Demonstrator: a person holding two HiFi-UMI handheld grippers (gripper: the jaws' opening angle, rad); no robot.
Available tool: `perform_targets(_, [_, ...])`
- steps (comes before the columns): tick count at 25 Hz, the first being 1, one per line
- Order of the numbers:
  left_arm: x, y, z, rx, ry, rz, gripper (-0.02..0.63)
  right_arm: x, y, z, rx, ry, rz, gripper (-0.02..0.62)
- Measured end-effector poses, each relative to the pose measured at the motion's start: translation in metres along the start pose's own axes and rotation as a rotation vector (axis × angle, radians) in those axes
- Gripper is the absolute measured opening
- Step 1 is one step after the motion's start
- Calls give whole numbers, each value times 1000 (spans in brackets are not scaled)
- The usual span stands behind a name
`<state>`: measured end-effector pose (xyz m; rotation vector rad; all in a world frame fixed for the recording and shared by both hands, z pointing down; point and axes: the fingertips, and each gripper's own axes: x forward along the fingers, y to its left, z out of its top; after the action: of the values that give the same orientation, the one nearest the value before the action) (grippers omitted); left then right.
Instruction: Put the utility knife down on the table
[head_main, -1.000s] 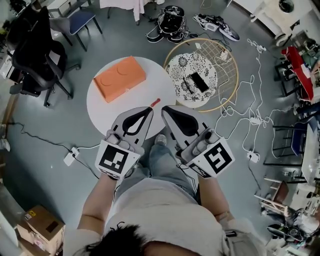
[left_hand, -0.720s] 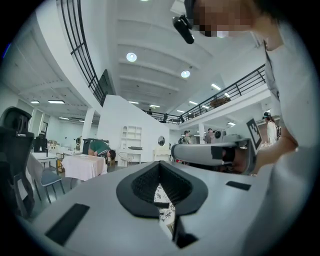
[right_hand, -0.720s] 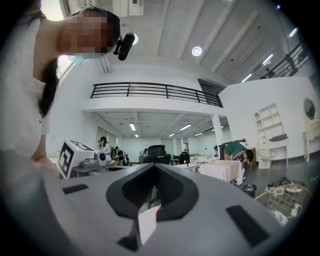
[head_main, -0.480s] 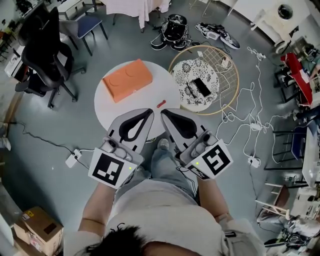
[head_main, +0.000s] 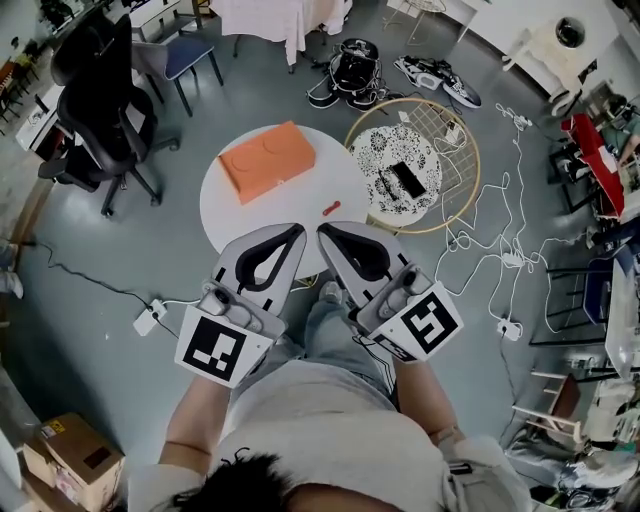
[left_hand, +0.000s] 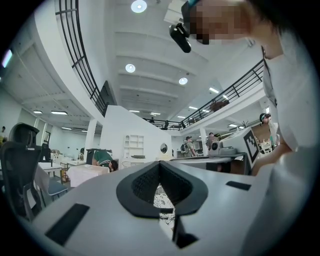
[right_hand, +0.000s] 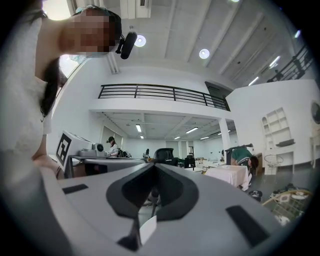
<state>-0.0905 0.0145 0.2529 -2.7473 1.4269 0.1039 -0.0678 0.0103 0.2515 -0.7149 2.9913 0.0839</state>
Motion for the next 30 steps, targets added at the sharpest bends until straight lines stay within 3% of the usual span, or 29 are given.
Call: perform_targets(30, [-24,-13,14,-7,-36,-1,9,-3,29,17,-10,-28,26,9])
